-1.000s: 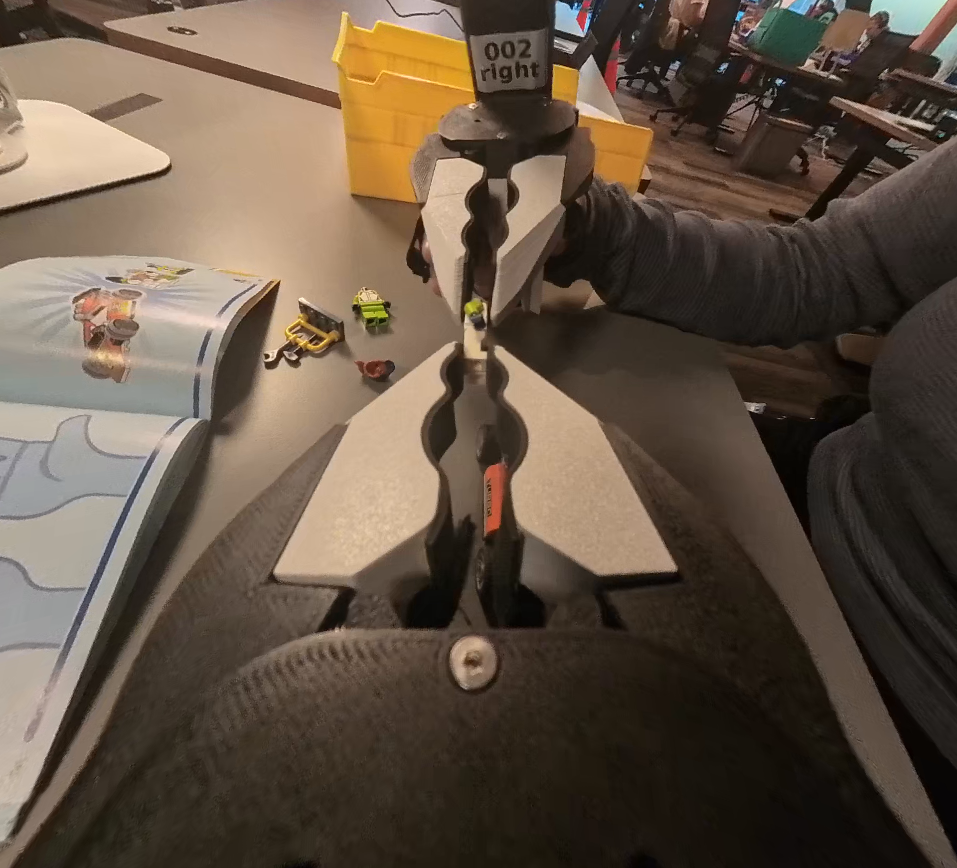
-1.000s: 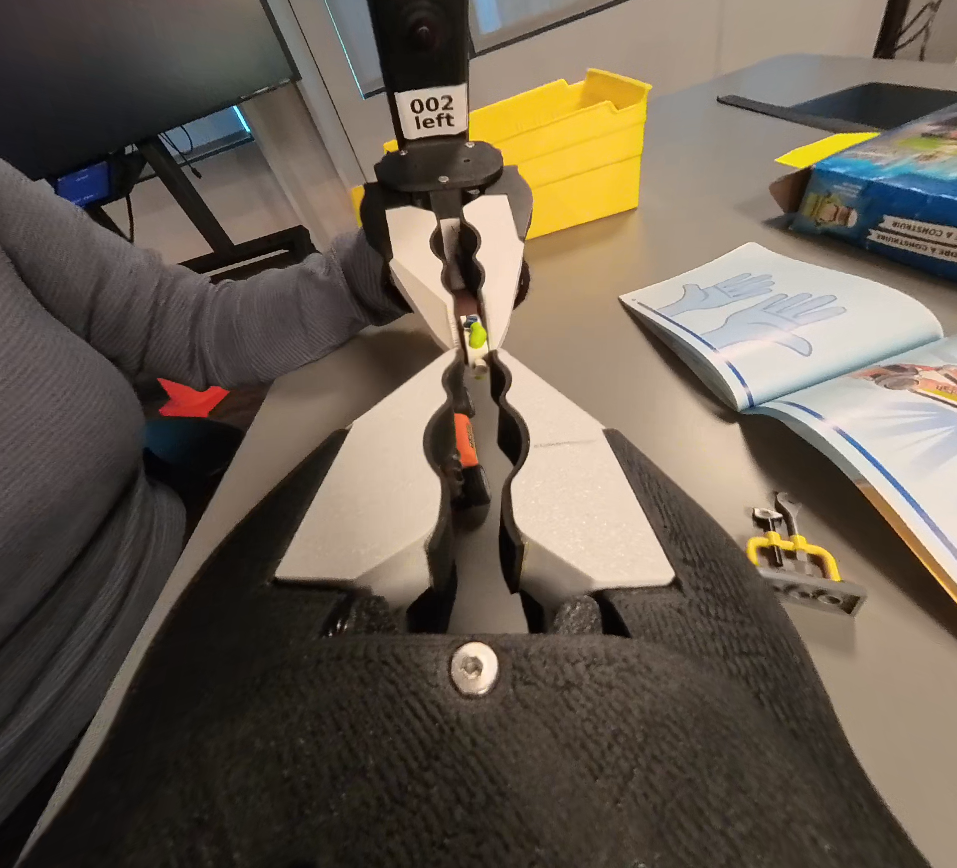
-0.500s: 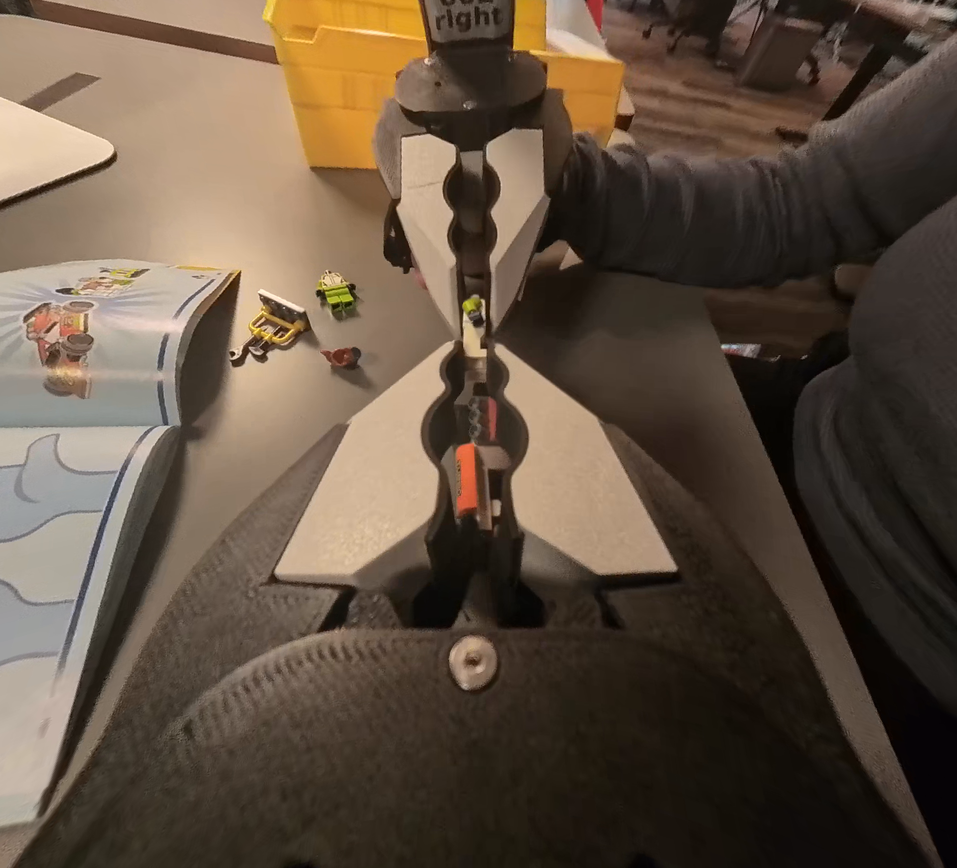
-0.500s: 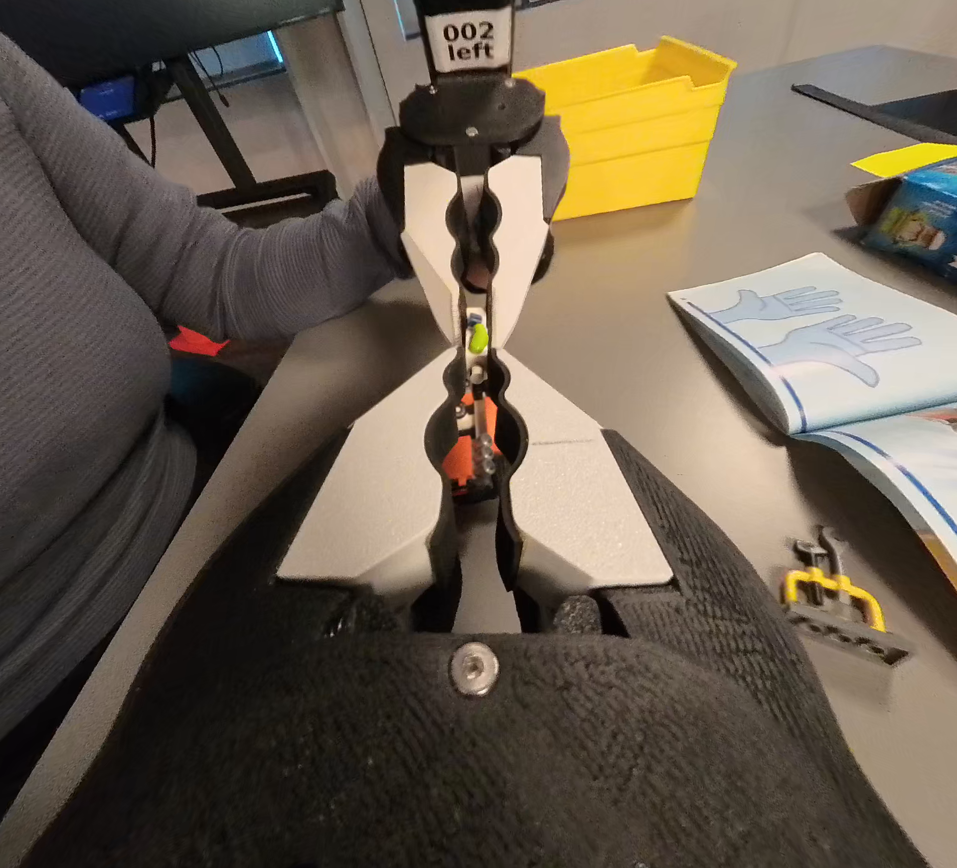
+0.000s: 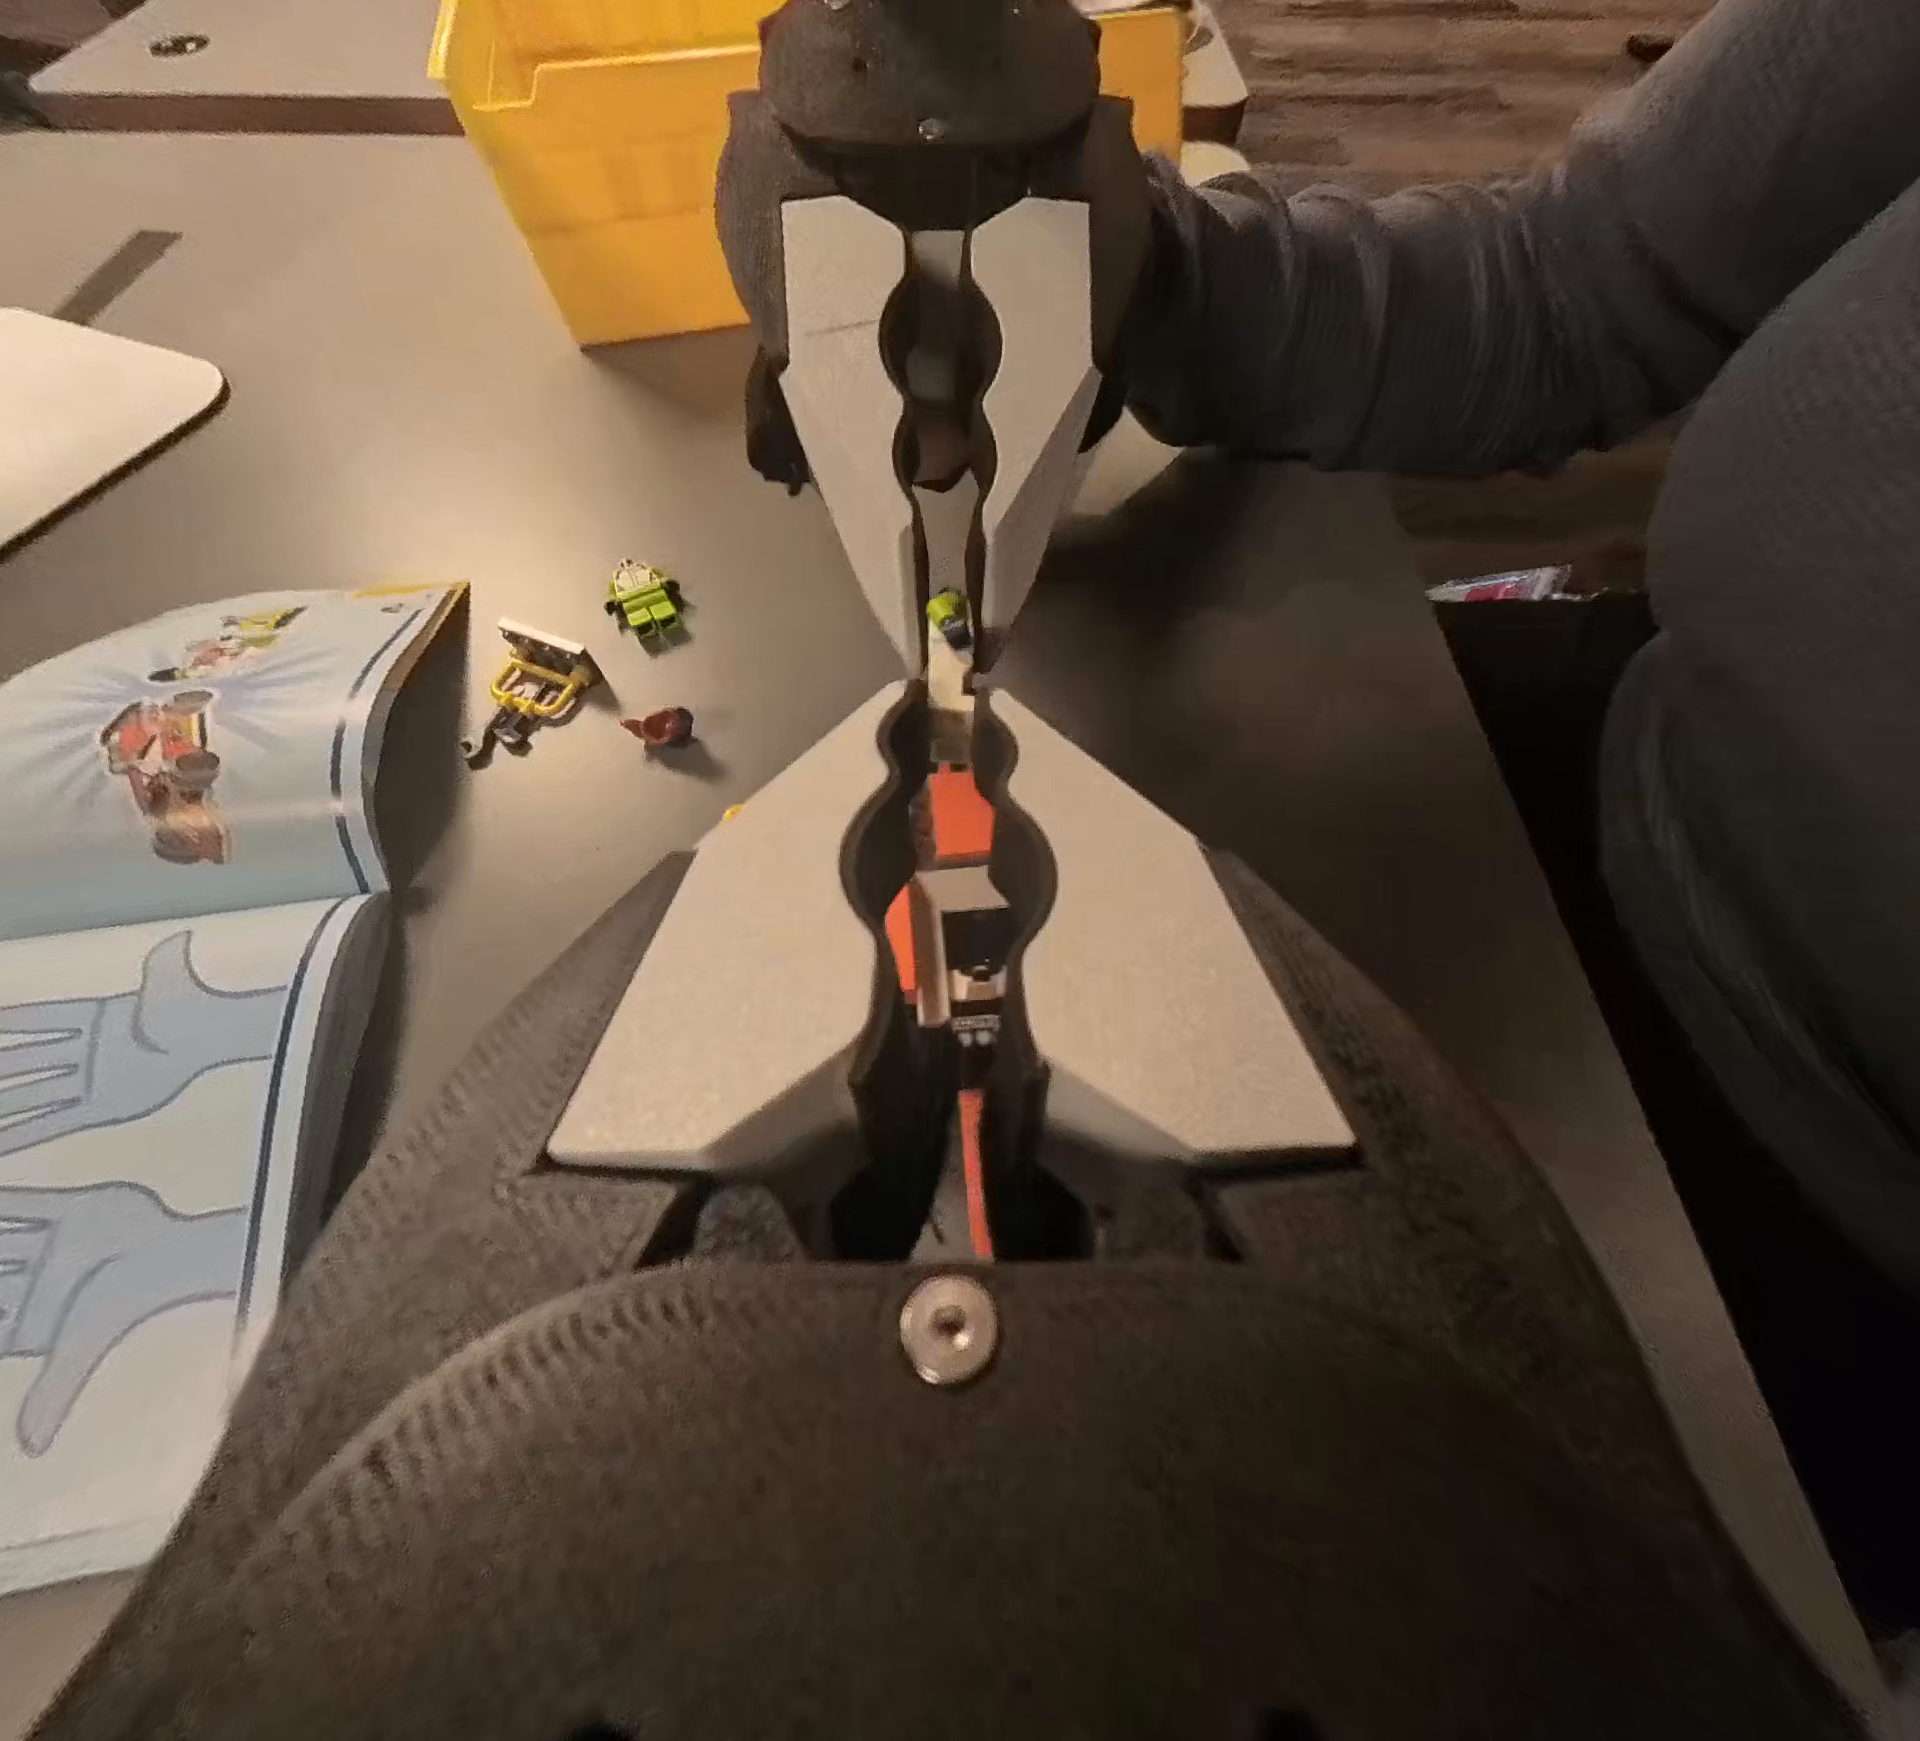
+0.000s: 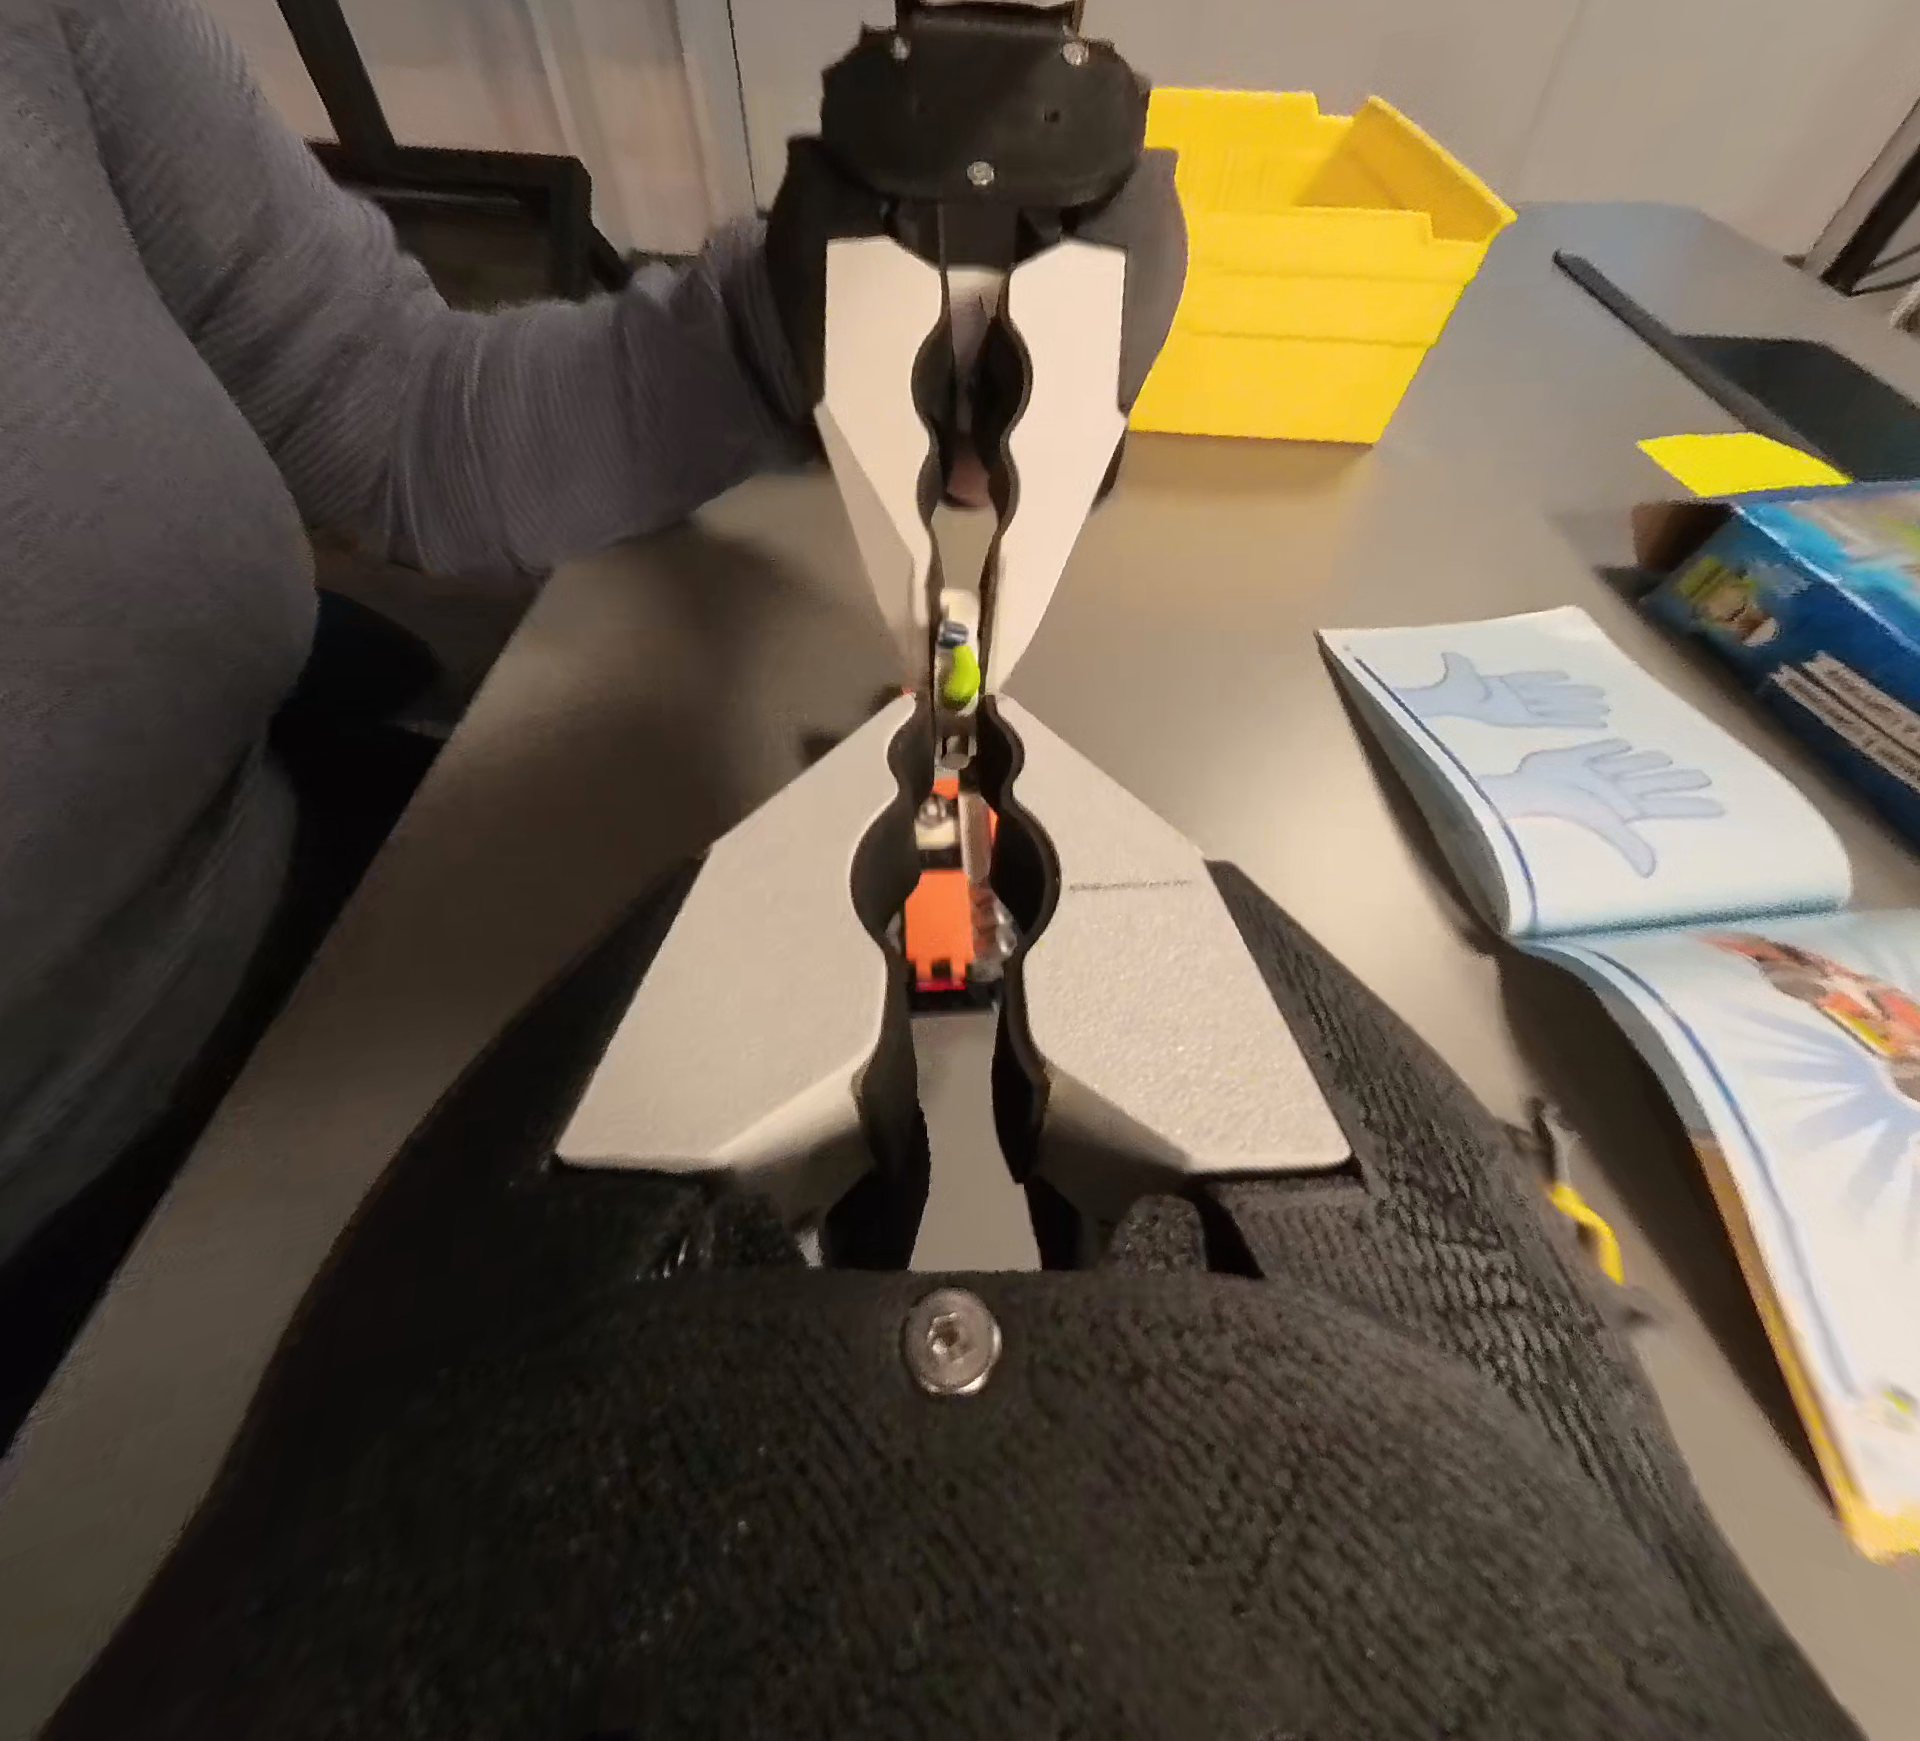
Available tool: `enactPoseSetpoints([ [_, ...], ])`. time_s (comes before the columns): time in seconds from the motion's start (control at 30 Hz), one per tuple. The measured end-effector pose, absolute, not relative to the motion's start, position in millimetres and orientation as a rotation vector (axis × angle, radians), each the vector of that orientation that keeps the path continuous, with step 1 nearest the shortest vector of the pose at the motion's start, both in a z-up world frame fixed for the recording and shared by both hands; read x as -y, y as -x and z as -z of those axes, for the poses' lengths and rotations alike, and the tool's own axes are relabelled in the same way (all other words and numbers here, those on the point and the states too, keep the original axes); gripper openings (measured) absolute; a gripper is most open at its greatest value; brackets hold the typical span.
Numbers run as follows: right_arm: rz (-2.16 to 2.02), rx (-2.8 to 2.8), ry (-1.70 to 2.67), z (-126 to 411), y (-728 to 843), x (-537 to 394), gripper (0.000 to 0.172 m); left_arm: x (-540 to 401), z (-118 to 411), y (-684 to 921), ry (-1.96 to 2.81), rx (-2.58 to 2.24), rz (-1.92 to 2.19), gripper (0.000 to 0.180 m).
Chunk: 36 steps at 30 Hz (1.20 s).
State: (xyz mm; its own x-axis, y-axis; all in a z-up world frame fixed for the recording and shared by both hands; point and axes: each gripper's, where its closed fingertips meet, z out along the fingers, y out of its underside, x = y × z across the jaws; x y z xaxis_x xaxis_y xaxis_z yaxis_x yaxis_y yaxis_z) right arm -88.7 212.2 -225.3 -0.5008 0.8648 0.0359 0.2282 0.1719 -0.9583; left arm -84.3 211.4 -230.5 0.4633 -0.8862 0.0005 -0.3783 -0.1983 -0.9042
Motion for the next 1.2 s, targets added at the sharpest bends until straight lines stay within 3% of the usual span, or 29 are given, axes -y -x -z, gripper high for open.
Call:
enactPoseSetpoints([
  [0.17, -1.334, 1.644, 1.073, 196.9, 61.5, -252.8, 0.006, -205.2, 192.7, 139.7, 1.714, -0.842, 0.647, 0.006],
  [0.33, -1.285, 1.728, 1.204, 231.0, 78.1, -251.3, 0.007, -233.9, 249.4, 119.0, 1.928, -0.934, 0.463, 0.007],
  [0.67, -1.114, 1.765, 1.452, 285.2, 89.7, -274.6, 0.007, -255.8, 278.7, 133.8, 2.047, -0.796, 0.444, 0.007],
  [0.87, -1.124, 1.676, 1.385, 273.4, 91.6, -282.1, 0.007, -253.3, 204.3, 169.0, 1.896, -0.370, 0.249, 0.007],
  [1.0, -1.139, 1.654, 1.349, 263.1, 90.1, -279.1, 0.006, -191.1, 143.8, 202.1, 1.711, -0.056, 0.138, 0.006],
  [1.2, -1.083, 1.707, 1.320, 265.8, 93.0, -270.0, 0.006, -105.4, 146.6, 303.5, 2.006, 0.186, -0.352, 0.006],
])
